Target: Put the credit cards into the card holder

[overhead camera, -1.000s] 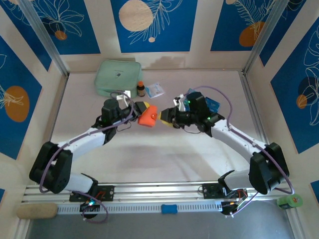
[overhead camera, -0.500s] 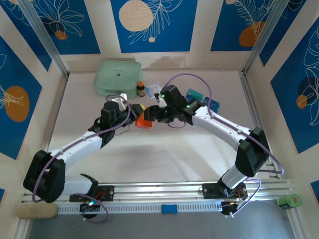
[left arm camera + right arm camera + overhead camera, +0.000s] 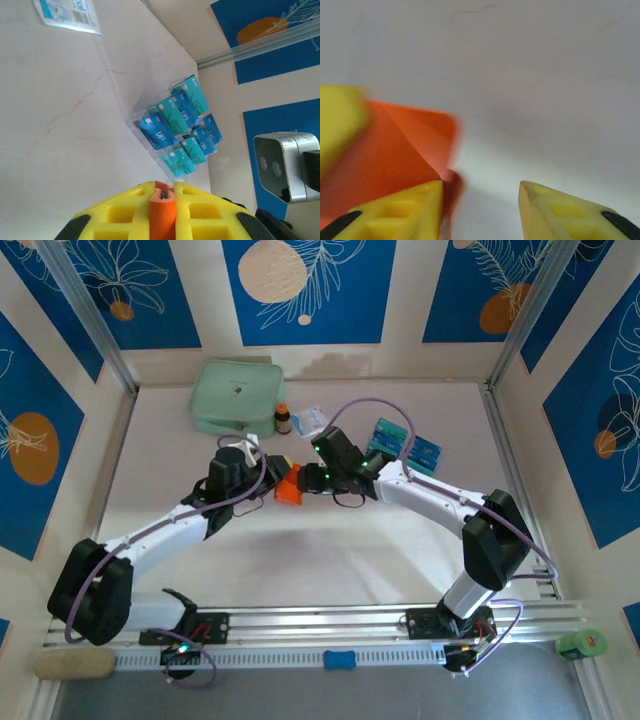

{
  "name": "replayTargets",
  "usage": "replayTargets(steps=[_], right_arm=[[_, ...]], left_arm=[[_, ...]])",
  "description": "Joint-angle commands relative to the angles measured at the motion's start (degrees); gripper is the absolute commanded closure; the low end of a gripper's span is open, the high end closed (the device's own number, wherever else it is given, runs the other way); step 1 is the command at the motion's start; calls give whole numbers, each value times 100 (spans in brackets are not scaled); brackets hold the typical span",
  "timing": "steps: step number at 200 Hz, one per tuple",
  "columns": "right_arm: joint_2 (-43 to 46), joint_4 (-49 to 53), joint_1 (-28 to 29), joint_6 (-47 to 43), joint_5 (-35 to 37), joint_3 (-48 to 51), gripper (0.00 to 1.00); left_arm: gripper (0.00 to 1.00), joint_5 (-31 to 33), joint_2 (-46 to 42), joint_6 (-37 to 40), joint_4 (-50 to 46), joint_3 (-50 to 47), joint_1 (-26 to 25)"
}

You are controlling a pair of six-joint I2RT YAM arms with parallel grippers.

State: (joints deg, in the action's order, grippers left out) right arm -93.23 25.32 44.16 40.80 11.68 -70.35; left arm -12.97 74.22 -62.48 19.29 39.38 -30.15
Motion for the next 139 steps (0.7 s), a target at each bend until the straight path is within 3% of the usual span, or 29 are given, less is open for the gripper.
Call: replayTargets(steps=[1, 64, 110, 139], right_arm=[[-110, 500, -294, 128, 701, 527, 59], [692, 342, -791, 9, -123, 1114, 60], [1887, -1133, -1540, 420, -2556, 1989, 52], [2093, -1858, -1631, 884, -3315, 1968, 42]], left_arm=[[100, -21, -111, -9, 506, 124, -48], [100, -57, 72, -75, 743, 171, -60], [100, -105, 477, -999, 2024, 97, -43], [100, -40, 685, -1560, 2694, 115, -43]])
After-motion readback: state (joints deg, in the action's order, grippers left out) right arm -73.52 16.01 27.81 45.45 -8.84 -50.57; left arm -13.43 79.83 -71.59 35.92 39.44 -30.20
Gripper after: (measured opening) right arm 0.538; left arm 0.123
